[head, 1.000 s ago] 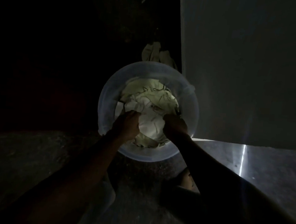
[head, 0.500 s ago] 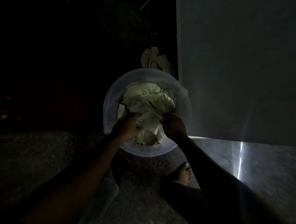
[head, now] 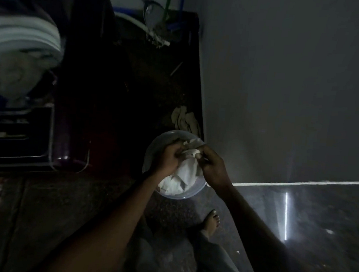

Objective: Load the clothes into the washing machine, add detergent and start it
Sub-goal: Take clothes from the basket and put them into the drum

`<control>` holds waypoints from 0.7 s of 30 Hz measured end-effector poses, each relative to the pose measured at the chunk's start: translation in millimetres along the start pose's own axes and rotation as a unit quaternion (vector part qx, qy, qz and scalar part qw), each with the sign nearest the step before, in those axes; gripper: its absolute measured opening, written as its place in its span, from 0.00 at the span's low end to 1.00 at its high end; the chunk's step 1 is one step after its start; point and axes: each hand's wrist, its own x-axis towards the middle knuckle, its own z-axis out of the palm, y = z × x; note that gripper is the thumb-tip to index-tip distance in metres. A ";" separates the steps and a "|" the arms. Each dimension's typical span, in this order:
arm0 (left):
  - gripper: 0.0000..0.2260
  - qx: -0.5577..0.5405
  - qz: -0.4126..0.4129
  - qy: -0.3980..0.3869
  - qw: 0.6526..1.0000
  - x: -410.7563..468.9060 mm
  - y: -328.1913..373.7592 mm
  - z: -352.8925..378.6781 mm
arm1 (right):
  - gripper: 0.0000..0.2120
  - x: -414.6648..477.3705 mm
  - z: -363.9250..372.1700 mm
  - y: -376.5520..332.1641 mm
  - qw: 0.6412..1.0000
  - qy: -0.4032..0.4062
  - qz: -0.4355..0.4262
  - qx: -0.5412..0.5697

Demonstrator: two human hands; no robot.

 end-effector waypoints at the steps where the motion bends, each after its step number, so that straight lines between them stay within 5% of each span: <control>1: 0.11 0.003 0.011 0.011 1.000 -4.5 17.1 -9.9 | 0.07 -3.4 -3.5 -13.7 1.000 0.013 -0.005 0.001; 8: 0.06 0.022 0.058 0.057 0.996 -33.2 97.8 -57.1 | 0.05 -25.2 -19.0 -54.2 0.995 0.078 -0.045 -0.033; 14: 0.06 0.012 0.123 0.077 0.989 -48.4 160.8 -80.7 | 0.45 -27.4 -20.9 -67.3 0.996 0.083 0.017 -0.024; 18: 0.04 -0.024 0.139 0.094 0.986 -53.6 185.4 -103.5 | 0.20 -11.4 -31.4 -80.2 0.990 0.038 0.084 -0.107; 21: 0.05 -0.020 0.134 0.117 0.984 -50.4 183.8 -125.2 | 0.11 -5.7 -45.2 -105.2 0.991 0.112 0.050 -0.057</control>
